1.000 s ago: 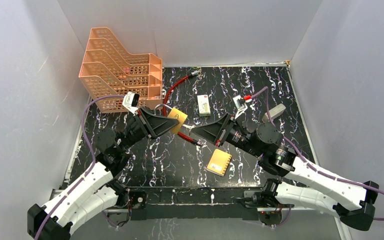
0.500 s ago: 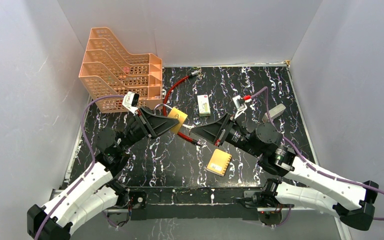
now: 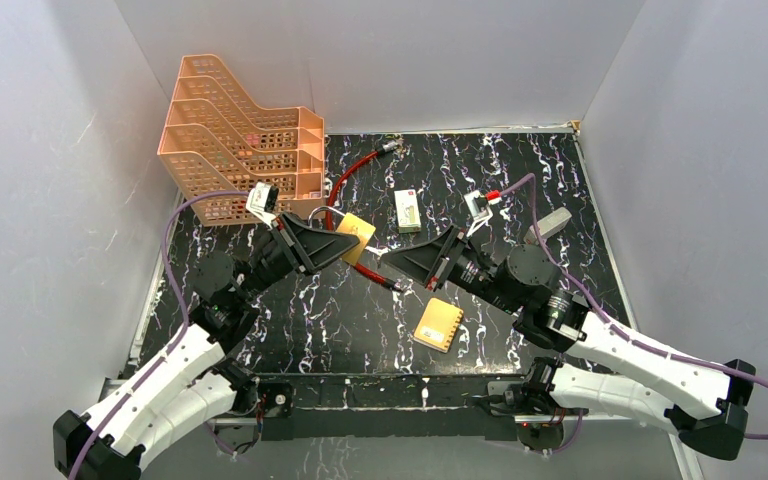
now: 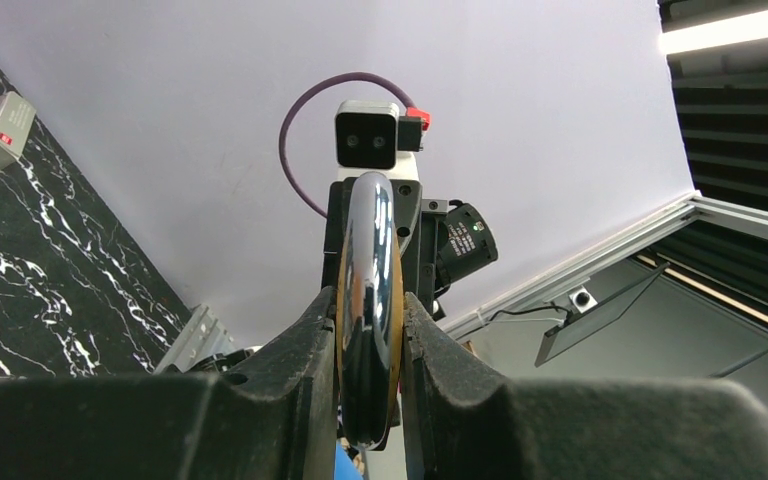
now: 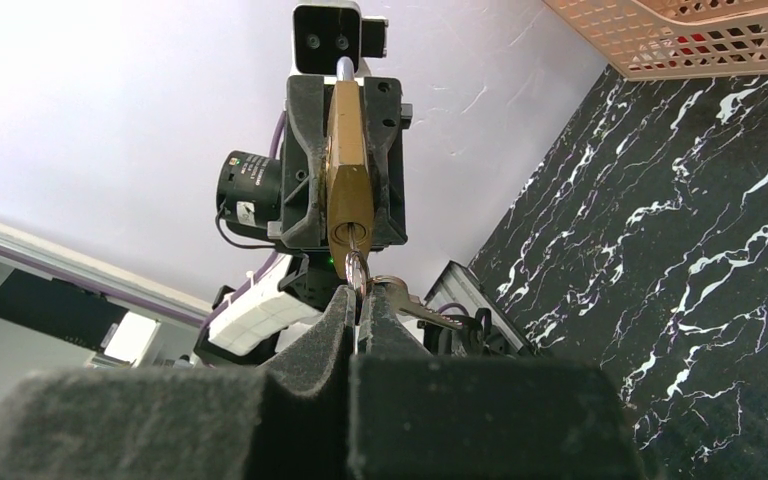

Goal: Unlock with the key

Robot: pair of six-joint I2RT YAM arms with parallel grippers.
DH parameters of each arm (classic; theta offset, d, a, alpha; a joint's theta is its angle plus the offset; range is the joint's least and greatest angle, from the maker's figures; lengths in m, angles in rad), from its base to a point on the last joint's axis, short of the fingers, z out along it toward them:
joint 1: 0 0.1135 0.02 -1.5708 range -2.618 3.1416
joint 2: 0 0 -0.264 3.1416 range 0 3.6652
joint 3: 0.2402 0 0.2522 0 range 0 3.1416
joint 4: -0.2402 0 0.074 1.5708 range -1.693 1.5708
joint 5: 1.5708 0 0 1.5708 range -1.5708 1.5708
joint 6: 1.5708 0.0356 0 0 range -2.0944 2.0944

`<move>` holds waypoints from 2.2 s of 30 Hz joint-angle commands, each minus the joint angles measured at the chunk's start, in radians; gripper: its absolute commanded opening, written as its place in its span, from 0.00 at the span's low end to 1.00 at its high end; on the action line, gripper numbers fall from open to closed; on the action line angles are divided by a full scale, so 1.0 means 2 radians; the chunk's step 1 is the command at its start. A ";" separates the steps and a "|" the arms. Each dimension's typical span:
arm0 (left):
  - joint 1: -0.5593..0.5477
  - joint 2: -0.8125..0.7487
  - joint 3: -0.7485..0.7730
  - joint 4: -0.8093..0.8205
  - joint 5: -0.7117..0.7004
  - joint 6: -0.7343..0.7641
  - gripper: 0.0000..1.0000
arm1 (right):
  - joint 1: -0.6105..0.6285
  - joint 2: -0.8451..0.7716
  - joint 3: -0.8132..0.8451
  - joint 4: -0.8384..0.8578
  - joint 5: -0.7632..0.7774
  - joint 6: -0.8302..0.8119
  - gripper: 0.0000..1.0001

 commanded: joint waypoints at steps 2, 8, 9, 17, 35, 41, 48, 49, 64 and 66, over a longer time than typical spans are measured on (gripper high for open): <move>-0.002 -0.017 0.041 0.034 0.000 0.004 0.00 | 0.000 0.003 0.012 0.013 0.031 -0.004 0.00; -0.002 -0.014 0.043 0.025 -0.004 0.006 0.00 | 0.000 0.016 0.019 0.011 0.037 -0.009 0.00; -0.002 -0.014 0.043 0.024 -0.006 0.006 0.00 | -0.001 0.018 0.019 0.012 0.038 -0.010 0.00; -0.002 -0.011 0.042 0.014 -0.007 0.008 0.00 | 0.001 0.031 0.028 0.016 0.039 -0.019 0.00; -0.048 0.032 0.061 0.004 0.004 0.036 0.00 | 0.001 0.057 0.039 0.012 0.024 -0.025 0.00; -0.078 0.039 0.065 -0.010 0.004 0.082 0.00 | 0.001 0.045 0.020 0.021 0.018 -0.005 0.00; -0.079 -0.003 0.039 -0.008 0.003 0.185 0.00 | 0.000 0.016 -0.036 0.085 -0.017 0.058 0.00; -0.079 -0.007 0.037 -0.006 0.006 0.198 0.00 | 0.000 0.013 -0.041 0.099 -0.023 0.064 0.00; -0.079 -0.014 0.014 0.043 0.095 0.332 0.00 | 0.000 0.020 -0.075 0.259 -0.093 0.148 0.00; -0.079 -0.014 0.012 0.048 0.096 0.346 0.00 | 0.000 0.022 -0.073 0.271 -0.100 0.154 0.00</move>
